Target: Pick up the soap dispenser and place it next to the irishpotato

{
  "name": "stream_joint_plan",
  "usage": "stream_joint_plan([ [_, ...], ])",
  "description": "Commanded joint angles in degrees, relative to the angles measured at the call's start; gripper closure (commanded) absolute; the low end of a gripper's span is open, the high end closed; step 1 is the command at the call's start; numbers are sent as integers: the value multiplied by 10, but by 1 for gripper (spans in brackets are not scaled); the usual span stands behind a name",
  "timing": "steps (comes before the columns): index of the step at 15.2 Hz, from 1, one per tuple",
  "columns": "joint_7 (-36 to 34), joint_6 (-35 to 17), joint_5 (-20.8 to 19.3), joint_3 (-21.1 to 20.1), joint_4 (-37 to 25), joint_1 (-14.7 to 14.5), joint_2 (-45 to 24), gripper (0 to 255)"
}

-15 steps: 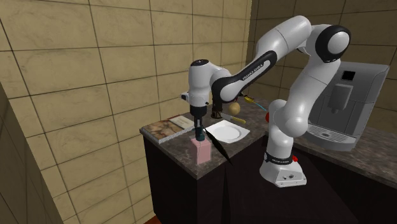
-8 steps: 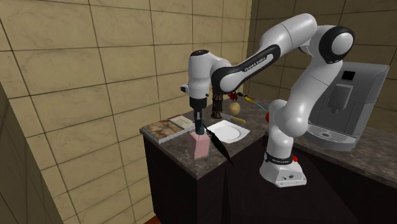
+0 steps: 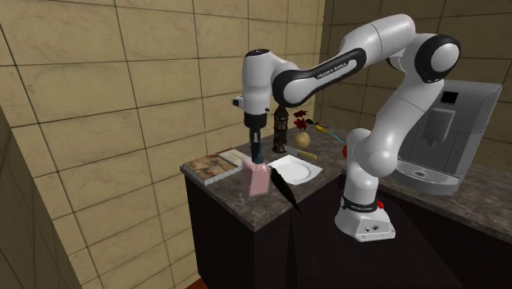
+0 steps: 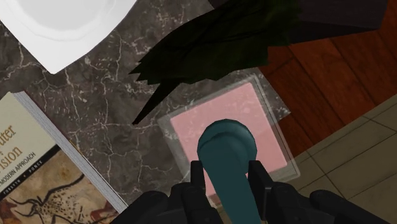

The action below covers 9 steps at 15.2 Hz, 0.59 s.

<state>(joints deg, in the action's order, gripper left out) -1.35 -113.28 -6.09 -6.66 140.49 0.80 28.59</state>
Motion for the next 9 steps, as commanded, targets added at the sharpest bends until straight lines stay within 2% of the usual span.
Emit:
stream_joint_plan([
  [1, 2, 17, 1, 0, -12, -1, 5, 255],
  [9, 11, 80, 3, 2, -68, 0, 12, 255],
])
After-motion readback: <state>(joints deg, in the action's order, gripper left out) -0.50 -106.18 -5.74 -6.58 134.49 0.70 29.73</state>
